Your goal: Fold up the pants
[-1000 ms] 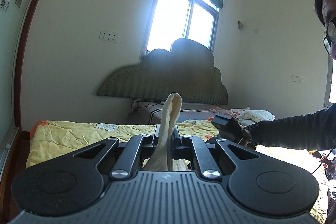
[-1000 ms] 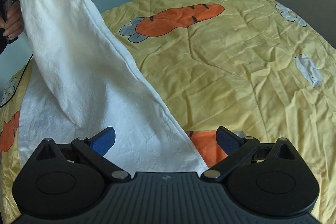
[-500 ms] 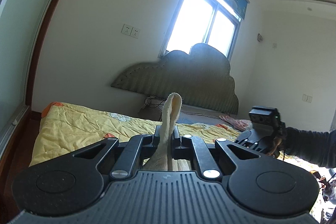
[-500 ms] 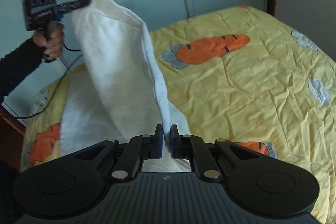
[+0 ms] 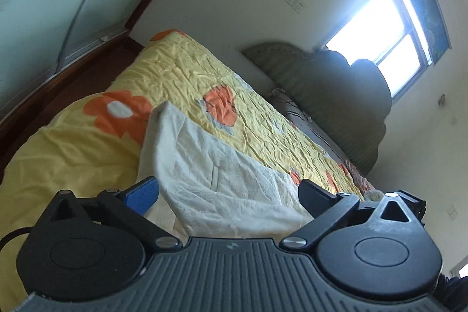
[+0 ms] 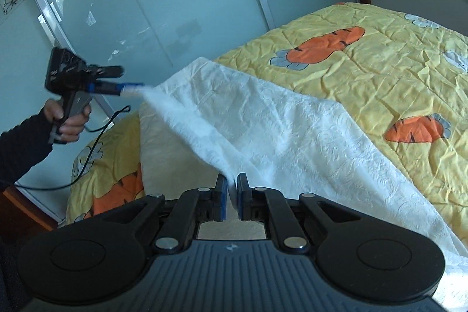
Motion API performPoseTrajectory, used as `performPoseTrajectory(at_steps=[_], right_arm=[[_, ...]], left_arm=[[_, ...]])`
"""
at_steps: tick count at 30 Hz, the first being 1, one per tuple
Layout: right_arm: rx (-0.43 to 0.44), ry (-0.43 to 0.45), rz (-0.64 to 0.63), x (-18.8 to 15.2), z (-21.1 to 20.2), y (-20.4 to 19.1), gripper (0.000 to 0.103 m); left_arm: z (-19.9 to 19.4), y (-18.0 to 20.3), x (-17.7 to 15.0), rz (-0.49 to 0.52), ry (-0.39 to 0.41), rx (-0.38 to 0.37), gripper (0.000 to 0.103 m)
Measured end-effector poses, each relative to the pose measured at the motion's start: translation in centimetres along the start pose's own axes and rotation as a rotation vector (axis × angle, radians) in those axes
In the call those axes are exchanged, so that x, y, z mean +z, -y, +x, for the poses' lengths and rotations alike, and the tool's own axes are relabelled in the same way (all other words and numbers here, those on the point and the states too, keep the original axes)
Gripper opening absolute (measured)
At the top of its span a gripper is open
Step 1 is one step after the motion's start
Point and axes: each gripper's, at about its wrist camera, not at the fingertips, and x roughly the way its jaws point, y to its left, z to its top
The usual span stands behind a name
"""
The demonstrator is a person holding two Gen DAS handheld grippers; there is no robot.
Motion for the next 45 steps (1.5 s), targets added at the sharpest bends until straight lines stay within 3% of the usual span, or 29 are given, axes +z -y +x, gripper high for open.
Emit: performPoseTrajectory(at_steps=[5, 9, 12, 16, 18, 20, 22, 26, 30, 31, 36, 37, 38, 39, 41, 43, 45], right_arm=[[-0.035, 0.007, -0.004, 0.6, 0.4, -0.4, 0.006], [-0.031, 0.038, 0.028, 0.9, -0.4, -0.5, 0.006], [-0.039, 0.045, 0.024, 1.1, -0.9, -0.9, 0.006], [-0.057, 0.049, 0.009, 1.0, -1.4, -1.8, 0.006], [-0.067, 0.052, 0.004, 0.7, -1.5, -2.2, 0.006], [-0.077, 0.055, 0.001, 0.5, -1.6, -2.5, 0.006], [-0.095, 0.046, -0.022, 0.2, -1.9, -3.5, 0.006], [-0.135, -0.040, -0.126, -3.0, -1.2, -7.3, 0.006], [-0.141, -0.084, -0.088, -5.8, 1.4, -7.5, 0.006], [-0.144, -0.079, -0.078, -5.9, 1.7, -7.4, 0.006], [-0.145, -0.100, -0.056, -6.4, 2.6, -6.9, 0.006], [-0.141, -0.101, -0.045, -6.5, 2.7, -6.8, 0.006], [-0.137, -0.097, -0.039, -6.5, 2.7, -6.7, 0.006], [-0.133, -0.093, -0.032, -6.5, 2.6, -6.6, 0.006], [-0.130, -0.085, -0.024, -6.6, 2.5, -6.5, 0.006], [-0.129, -0.079, -0.017, -6.5, 2.4, -6.4, 0.006], [-0.130, -0.072, -0.013, -6.5, 2.3, -6.5, 0.006]], left_arm=[[-4.9, -0.2, -3.4, -0.255, 0.070, -0.045, 0.102], [-4.0, 0.5, -6.0, -0.449, 0.052, -0.057, 0.101], [-2.0, 0.9, -6.4, -0.507, 0.027, -0.031, 0.098], [0.1, 0.9, -4.9, -0.477, 0.051, 0.037, 0.097], [1.3, 0.5, -4.1, -0.465, 0.057, 0.079, 0.082], [2.4, 0.6, -3.1, -0.379, 0.051, 0.116, 0.005], [2.9, 1.4, -2.1, -0.305, 0.052, 0.175, 0.005], [1.5, 4.6, -0.8, -0.113, 0.110, 0.164, 0.005], [4.0, 2.0, -2.7, -0.105, -0.049, 0.341, 0.005], [4.2, 1.1, -3.3, -0.125, -0.079, 0.361, 0.010], [1.9, 1.0, -4.2, -0.141, -0.094, 0.320, 0.038], [1.5, 1.6, -4.2, -0.143, -0.103, 0.327, 0.056], [1.0, 2.4, -4.3, -0.133, -0.108, 0.336, 0.066], [0.4, 3.4, -4.6, -0.113, -0.106, 0.320, 0.066], [-0.4, 5.6, -5.5, -0.108, -0.102, 0.215, 0.067], [0.0, 7.5, -7.3, -0.174, -0.103, 0.075, 0.075], [2.1, 9.0, -9.1, -0.246, -0.139, -0.006, 0.078]])
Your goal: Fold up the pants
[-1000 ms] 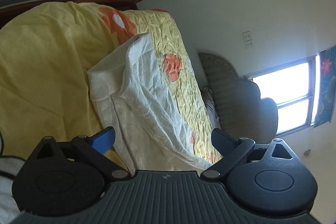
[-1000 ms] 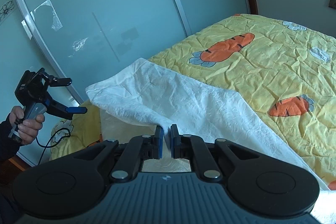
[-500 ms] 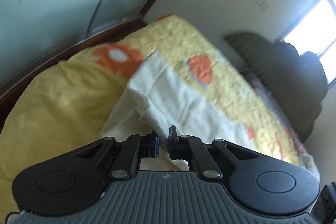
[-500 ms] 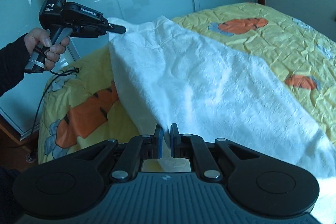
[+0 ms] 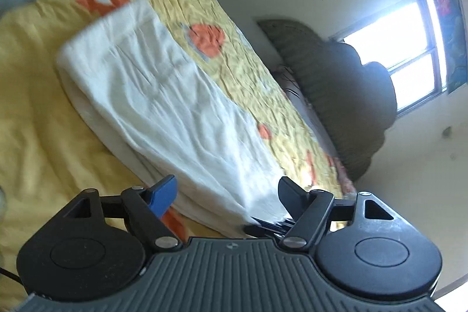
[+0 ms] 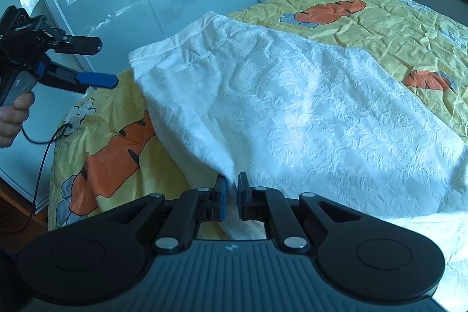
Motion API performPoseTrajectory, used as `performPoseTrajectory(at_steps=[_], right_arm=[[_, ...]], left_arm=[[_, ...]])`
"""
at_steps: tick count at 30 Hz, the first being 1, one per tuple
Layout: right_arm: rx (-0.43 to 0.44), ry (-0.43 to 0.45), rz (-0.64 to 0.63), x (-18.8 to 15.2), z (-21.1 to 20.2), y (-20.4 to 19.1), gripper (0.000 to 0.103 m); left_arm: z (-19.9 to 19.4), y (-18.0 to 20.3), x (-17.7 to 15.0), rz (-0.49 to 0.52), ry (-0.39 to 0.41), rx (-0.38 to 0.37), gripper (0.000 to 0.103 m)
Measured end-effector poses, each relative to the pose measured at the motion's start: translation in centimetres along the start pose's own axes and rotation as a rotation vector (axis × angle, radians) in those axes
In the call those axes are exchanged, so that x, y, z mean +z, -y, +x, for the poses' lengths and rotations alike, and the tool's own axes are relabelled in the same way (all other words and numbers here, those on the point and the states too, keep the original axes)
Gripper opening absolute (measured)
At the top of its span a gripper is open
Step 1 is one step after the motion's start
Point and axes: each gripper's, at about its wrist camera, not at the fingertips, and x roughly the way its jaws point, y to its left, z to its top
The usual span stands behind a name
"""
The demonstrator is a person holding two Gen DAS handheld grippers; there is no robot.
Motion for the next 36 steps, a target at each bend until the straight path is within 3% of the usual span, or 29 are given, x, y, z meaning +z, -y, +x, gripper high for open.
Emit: performPoseTrajectory(at_steps=[2, 5, 8, 11, 12, 13, 14, 16, 19, 22, 24, 26, 28, 29, 31, 36], right_arm=[[-0.001, 0.007, 0.001, 0.0, -0.3, -0.1, 0.006], [-0.007, 0.036, 0.002, 0.2, -1.1, -0.4, 0.006], [-0.005, 0.080, 0.011, 0.6, -2.1, -0.5, 0.007], [0.000, 0.104, 0.023, 0.7, -2.5, -0.5, 0.007], [-0.002, 0.105, 0.017, 0.5, -2.6, -0.6, 0.007], [-0.003, 0.101, 0.010, 0.4, -2.5, -0.8, 0.007], [-0.006, 0.090, 0.002, 0.2, -2.3, -1.0, 0.007], [-0.022, 0.070, 0.012, -0.6, -1.8, -1.2, 0.010], [-0.032, 0.073, 0.078, -2.1, -2.5, -0.7, 0.024], [-0.029, 0.167, 0.190, -2.7, -6.2, 2.0, 0.025], [-0.114, 0.227, 0.267, -2.4, -9.2, 5.0, 0.026], [-0.287, 0.288, 0.380, -1.6, -12.5, 9.7, 0.034], [-0.449, 0.300, 0.538, -0.8, -14.9, 15.6, 0.063], [-0.514, 0.280, 0.612, -0.6, -15.6, 18.4, 0.070], [-0.614, 0.233, 0.721, -0.5, -16.6, 23.6, 0.071], [-0.700, 0.073, 0.897, -1.5, -16.4, 31.7, 0.069]], left_arm=[[3.1, 1.1, -1.4, -0.013, -0.071, -0.022, 0.076], [6.7, 1.7, -2.4, -0.052, -0.109, 0.018, 0.075], [8.6, 1.1, -2.5, -0.152, -0.116, 0.047, 0.075], [9.7, 0.9, -2.2, -0.184, -0.115, 0.075, 0.073], [9.8, 1.0, -2.2, -0.175, -0.100, 0.080, 0.067], [9.9, 1.1, -2.0, -0.148, -0.080, 0.094, 0.046], [10.1, 1.2, -1.8, -0.112, -0.069, 0.112, 0.032], [10.6, 1.1, -1.8, -0.058, -0.081, 0.160, 0.022], [11.0, 0.1, -2.6, -0.021, -0.094, 0.207, 0.019], [10.5, 0.0, -3.5, 0.056, -0.062, 0.199, 0.020], [10.3, -0.6, -4.1, 0.070, -0.031, 0.169, 0.021], [10.2, -0.9, -4.6, 0.110, -0.001, 0.140, 0.021], [10.0, -1.0, -5.1, 0.164, 0.033, 0.118, 0.021], [9.9, -1.1, -5.5, 0.188, 0.054, 0.107, 0.022], [9.7, -1.5, -6.2, 0.225, 0.088, 0.084, 0.022], [9.5, -2.6, -6.3, 0.187, 0.099, 0.038, 0.022]])
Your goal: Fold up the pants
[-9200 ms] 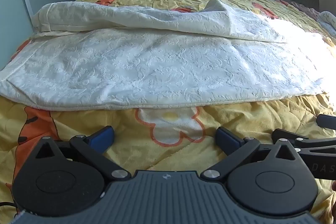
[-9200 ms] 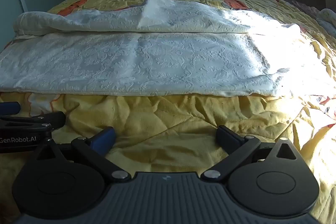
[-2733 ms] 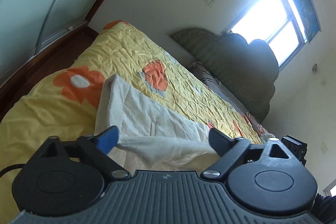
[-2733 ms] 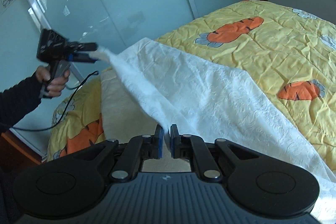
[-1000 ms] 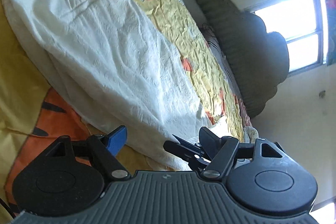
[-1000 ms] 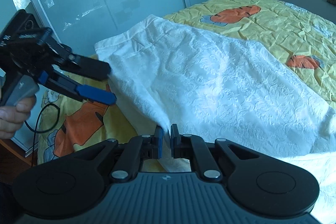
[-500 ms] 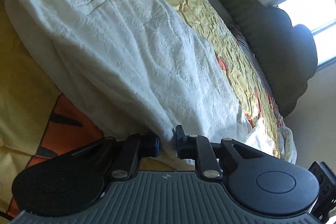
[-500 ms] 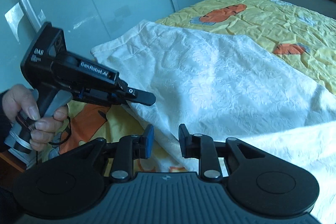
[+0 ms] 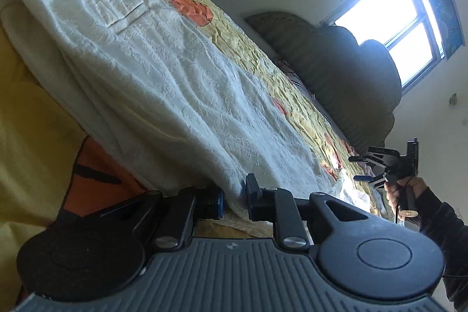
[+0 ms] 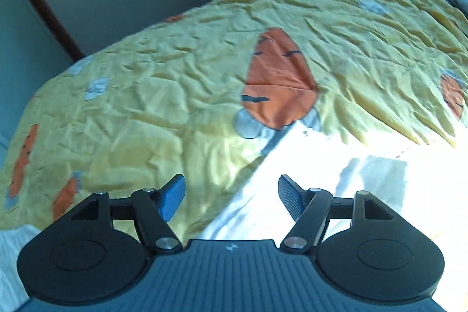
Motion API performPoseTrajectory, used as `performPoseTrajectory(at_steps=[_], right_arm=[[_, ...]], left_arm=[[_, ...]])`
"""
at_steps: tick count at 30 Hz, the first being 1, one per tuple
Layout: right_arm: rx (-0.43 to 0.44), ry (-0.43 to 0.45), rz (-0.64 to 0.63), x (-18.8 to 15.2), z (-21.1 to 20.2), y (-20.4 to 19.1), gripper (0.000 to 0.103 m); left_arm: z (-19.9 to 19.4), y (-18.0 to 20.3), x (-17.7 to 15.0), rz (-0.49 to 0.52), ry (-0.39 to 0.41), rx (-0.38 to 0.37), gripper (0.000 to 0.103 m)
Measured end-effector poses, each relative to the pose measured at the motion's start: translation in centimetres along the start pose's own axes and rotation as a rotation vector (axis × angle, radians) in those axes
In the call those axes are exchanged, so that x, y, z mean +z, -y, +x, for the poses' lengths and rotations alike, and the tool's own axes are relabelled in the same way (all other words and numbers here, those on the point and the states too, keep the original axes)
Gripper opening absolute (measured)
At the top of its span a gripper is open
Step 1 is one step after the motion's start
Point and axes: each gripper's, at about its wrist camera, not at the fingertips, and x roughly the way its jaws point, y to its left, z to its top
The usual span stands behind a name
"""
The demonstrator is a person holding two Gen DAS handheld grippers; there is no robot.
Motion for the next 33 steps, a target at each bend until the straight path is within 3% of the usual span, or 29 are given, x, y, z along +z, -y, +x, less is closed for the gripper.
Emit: performPoseTrajectory(at_steps=[3, 6, 9, 11, 12, 13, 16, 24, 30, 33], right_arm=[[-0.062, -0.048, -0.020, 0.4, 2.0, 0.1, 0.057], [-0.120, -0.091, -0.095, 0.2, 3.7, -1.1, 0.056], [-0.158, -0.070, -0.164, -0.1, 4.0, -2.0, 0.056], [-0.158, -0.056, -0.168, -0.3, 3.6, -1.6, 0.047], [-0.150, -0.050, -0.142, -0.2, 3.3, -0.9, 0.034], [-0.126, -0.044, -0.107, -0.3, 2.8, 0.1, 0.021], [-0.007, -0.008, -0.002, -0.6, 1.5, 2.8, 0.010], [0.255, 0.267, 0.141, -5.3, -8.8, 8.2, 0.009], [0.363, 0.391, 0.260, -12.0, -15.5, 13.5, 0.009], [0.388, 0.408, 0.360, -16.2, -16.7, 16.7, 0.009]], left_arm=[[-0.1, -0.2, 0.0, -0.010, 0.000, -0.010, 0.022], [0.0, -0.2, 0.0, -0.015, 0.000, -0.016, 0.022], [0.0, -0.5, 0.1, -0.018, 0.000, -0.020, 0.022], [0.0, -0.6, 0.0, -0.021, 0.000, -0.023, 0.022], [0.0, -0.7, 0.0, -0.022, 0.000, -0.024, 0.022], [0.0, -0.7, 0.0, -0.023, 0.000, -0.025, 0.022], [-0.1, -0.9, 0.1, -0.026, 0.000, -0.029, 0.022], [-0.1, -0.9, -0.1, -0.027, 0.001, -0.030, 0.022], [-0.1, -1.0, 0.0, -0.027, 0.001, -0.036, 0.024], [0.0, -1.0, 0.1, -0.023, 0.002, -0.040, 0.026]])
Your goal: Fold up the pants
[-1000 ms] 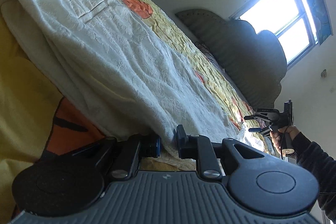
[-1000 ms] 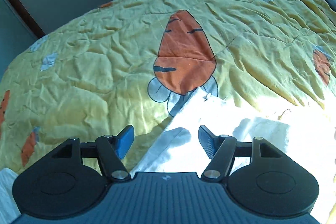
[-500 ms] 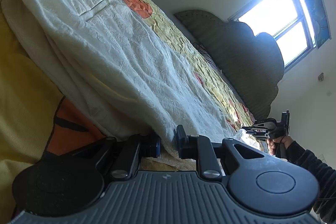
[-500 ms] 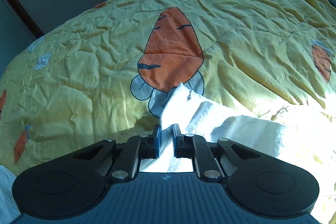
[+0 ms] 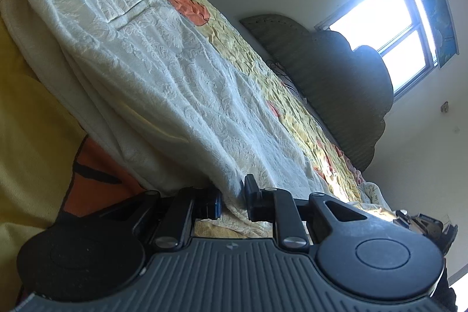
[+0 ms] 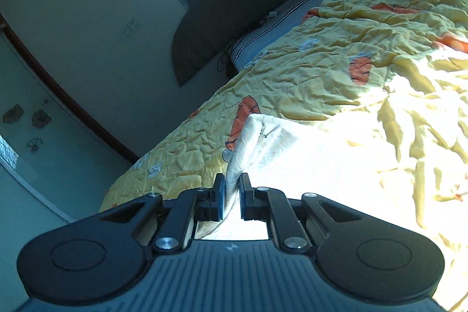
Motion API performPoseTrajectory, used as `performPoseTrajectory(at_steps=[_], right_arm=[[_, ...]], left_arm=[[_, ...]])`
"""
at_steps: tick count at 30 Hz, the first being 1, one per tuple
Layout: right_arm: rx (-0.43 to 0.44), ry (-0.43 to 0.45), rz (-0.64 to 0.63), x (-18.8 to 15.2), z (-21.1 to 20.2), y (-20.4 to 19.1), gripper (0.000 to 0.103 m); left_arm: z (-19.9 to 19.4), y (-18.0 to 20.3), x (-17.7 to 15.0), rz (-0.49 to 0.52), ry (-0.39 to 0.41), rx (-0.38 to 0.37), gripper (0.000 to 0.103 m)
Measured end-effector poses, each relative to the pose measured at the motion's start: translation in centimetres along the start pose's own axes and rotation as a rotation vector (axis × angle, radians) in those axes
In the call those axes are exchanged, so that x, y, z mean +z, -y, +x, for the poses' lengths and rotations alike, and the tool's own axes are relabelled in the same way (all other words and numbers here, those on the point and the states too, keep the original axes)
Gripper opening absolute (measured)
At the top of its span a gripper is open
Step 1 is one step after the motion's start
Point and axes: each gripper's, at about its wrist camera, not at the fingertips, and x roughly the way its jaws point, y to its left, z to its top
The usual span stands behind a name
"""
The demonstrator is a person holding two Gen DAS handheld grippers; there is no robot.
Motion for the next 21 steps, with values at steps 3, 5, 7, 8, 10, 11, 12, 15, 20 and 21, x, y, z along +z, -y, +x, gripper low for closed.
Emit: performPoseTrajectory(at_steps=[3, 5, 7, 8, 10, 11, 12, 15, 20, 21], right_arm=[[-0.029, -0.001, 0.079, -2.3, -1.8, 3.6, 0.009], [-0.065, -0.015, 0.132, -3.5, -1.9, 5.7, 0.012], [-0.061, -0.007, 0.218, -4.3, -1.8, 7.7, 0.017], [-0.043, 0.009, 0.258, -4.5, -1.8, 8.3, 0.017], [0.000, 0.031, 0.320, -4.7, -1.6, 9.1, 0.025], [0.011, 0.038, 0.338, -4.8, -1.5, 9.2, 0.031], [0.002, 0.038, 0.332, -4.8, -1.2, 9.1, 0.043], [-0.030, 0.033, 0.273, -4.5, -0.5, 8.0, 0.064], [-0.062, -0.025, 0.230, -4.2, 0.6, 7.5, 0.005], [-0.060, -0.025, 0.209, -3.8, 0.6, 7.1, 0.005]], left_arm=[[0.1, 0.1, 0.0, 0.008, 0.001, -0.006, 0.028], [0.2, 0.2, 0.0, 0.014, 0.001, -0.007, 0.028], [0.3, 0.2, 0.0, 0.017, 0.001, -0.010, 0.029], [0.3, 0.2, 0.0, 0.019, 0.001, -0.012, 0.029], [0.4, 0.2, 0.0, 0.019, 0.001, -0.013, 0.029], [0.4, 0.2, 0.0, 0.020, 0.001, -0.013, 0.029], [0.4, 0.2, 0.0, 0.020, 0.001, -0.012, 0.029], [0.3, 0.2, 0.1, 0.022, -0.003, -0.001, 0.029], [0.4, 2.7, 0.5, 0.056, 0.004, 0.117, 0.017], [0.3, 3.5, 0.7, 0.091, 0.017, 0.141, 0.016]])
